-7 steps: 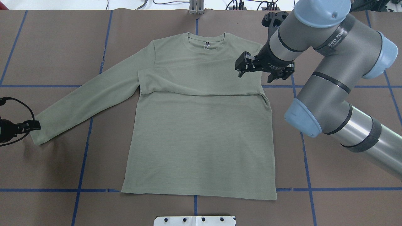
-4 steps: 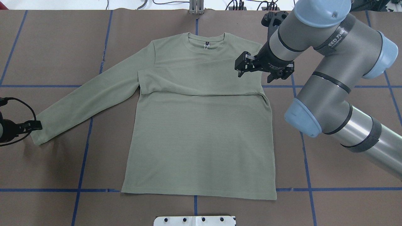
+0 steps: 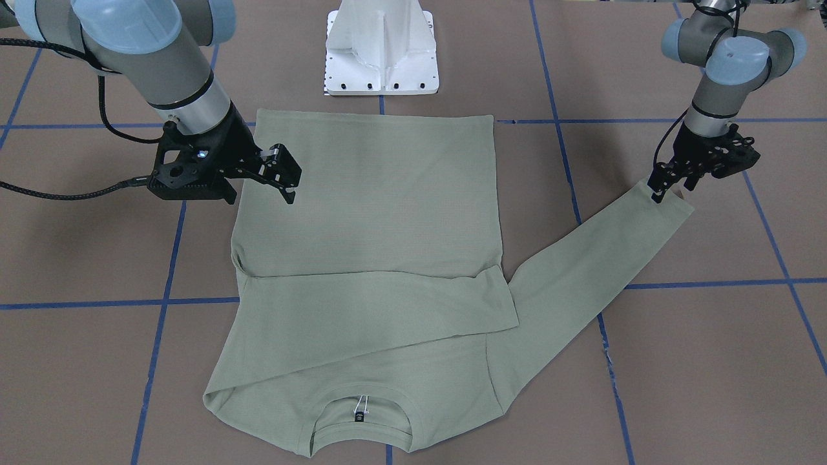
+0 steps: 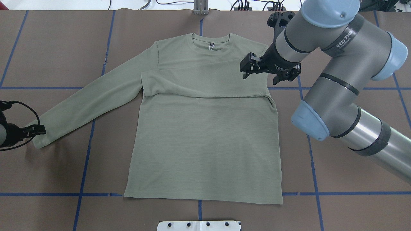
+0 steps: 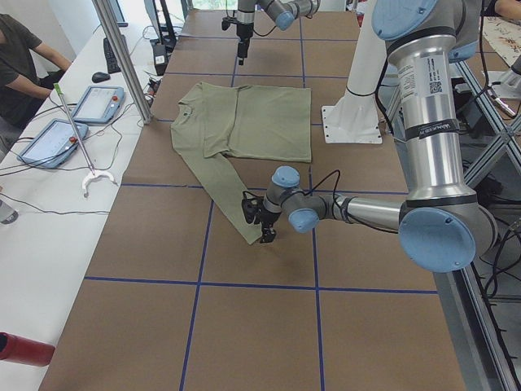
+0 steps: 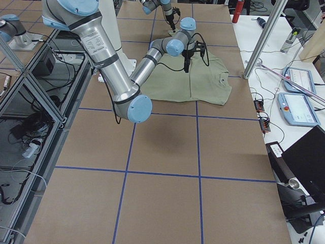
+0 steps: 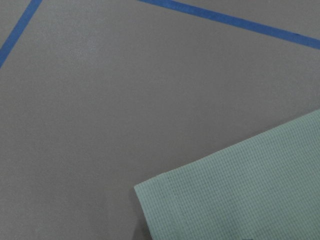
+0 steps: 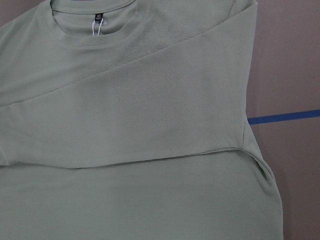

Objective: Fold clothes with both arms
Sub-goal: 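Lower the left gripper onto the cuff of the other sleeve and grasp it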

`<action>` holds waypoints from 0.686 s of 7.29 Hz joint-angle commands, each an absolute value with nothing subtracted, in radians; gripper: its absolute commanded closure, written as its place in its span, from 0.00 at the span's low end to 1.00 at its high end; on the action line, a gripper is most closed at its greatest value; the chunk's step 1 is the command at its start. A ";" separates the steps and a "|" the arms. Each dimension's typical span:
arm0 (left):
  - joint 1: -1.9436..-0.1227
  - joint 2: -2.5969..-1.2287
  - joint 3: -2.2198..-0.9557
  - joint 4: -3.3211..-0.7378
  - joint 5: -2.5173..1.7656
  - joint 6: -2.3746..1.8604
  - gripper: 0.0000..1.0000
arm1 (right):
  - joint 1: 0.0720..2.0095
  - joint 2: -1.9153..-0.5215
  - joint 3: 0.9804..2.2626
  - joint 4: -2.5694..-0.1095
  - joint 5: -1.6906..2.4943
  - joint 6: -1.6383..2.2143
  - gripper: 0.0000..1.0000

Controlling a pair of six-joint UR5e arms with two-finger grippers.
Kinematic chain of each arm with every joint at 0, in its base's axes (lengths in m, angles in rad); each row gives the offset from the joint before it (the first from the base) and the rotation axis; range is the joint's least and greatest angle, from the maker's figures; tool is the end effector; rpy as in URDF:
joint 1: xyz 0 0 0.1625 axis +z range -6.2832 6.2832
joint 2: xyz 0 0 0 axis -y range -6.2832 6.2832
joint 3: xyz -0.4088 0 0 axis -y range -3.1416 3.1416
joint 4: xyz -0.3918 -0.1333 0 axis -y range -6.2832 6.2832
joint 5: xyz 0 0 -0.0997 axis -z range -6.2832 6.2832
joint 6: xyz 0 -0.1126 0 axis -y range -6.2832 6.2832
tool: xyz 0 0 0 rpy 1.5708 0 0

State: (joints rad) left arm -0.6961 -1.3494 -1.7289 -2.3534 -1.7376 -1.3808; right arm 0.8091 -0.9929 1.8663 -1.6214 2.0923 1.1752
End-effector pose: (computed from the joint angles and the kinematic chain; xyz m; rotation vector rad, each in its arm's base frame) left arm 0.2714 -0.3761 0.6039 0.1648 0.7223 -0.4230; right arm -0.3681 -0.4978 0.1979 0.0503 -0.9399 0.1681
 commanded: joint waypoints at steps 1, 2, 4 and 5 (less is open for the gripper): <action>-0.695 -1.348 -1.730 -2.355 -1.735 -1.382 0.31 | 0.818 -0.997 1.879 -1.621 2.103 1.175 0.00; -0.695 -1.348 -1.730 -2.355 -1.735 -1.382 0.36 | 0.819 -0.997 1.882 -1.621 2.105 1.175 0.00; -0.695 -1.348 -1.730 -2.355 -1.735 -1.382 0.45 | 0.821 -0.996 1.884 -1.621 2.105 1.175 0.00; -0.695 -1.348 -1.733 -2.355 -1.735 -1.382 0.47 | 0.822 -0.996 1.885 -1.621 2.106 1.175 0.00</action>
